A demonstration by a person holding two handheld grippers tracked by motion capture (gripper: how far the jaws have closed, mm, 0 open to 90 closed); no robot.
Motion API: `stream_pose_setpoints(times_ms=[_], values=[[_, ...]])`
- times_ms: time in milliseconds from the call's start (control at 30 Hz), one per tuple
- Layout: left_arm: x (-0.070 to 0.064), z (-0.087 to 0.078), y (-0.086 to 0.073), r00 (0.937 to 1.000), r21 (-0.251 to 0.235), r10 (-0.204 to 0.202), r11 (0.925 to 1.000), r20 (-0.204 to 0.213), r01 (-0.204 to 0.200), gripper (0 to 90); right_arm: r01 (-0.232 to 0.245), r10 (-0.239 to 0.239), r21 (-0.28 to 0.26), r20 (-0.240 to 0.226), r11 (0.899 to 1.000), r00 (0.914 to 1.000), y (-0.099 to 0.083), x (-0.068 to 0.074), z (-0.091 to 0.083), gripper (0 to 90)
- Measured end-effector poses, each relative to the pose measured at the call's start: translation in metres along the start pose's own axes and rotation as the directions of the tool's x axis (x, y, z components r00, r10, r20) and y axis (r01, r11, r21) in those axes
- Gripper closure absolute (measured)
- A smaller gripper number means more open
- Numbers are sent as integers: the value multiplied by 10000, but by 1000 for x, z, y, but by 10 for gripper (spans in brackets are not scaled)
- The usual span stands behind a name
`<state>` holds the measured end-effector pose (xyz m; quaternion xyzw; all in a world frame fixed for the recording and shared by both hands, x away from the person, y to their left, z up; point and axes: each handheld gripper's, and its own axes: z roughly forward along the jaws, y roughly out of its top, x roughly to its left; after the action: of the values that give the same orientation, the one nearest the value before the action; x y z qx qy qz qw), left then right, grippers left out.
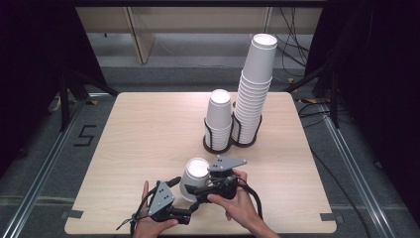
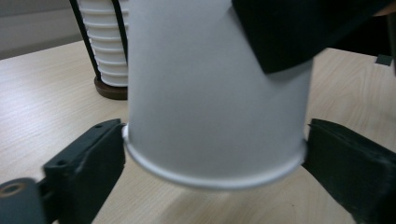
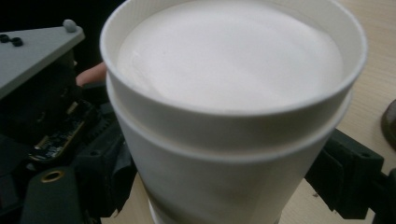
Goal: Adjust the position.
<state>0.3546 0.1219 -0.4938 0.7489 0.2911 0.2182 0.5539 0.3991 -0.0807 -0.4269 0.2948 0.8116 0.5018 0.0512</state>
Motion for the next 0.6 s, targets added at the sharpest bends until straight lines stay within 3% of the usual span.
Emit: stream_pose_setpoints(times_ms=[67,133,167,233,467,600], values=[[0,2,0,10000,-52,17,10000,-58,-17,7,-67,67,2,-237,10000,9997,0,3,2,184],[0,2,0,9999,-129,22,9999,-116,-23,0,84,-85,-44,-129,10000,9999,1,4,2,184],[0,2,0,9998,-30,32,10000,-170,-33,0,-148,145,-96,-285,9998,9995,1,6,4,184],[0,2,0,9998,-35,49,10000,-204,-50,0,-44,42,-47,-302,10000,9995,1,5,5,184],[0,3,0,9995,-291,123,9995,-297,-131,0,-363,361,-32,-477,9993,9982,0,5,5,184],[-1,2,0,9990,-129,227,9996,-393,-232,0,-264,261,-65,-464,9996,9986,0,6,5,184]])
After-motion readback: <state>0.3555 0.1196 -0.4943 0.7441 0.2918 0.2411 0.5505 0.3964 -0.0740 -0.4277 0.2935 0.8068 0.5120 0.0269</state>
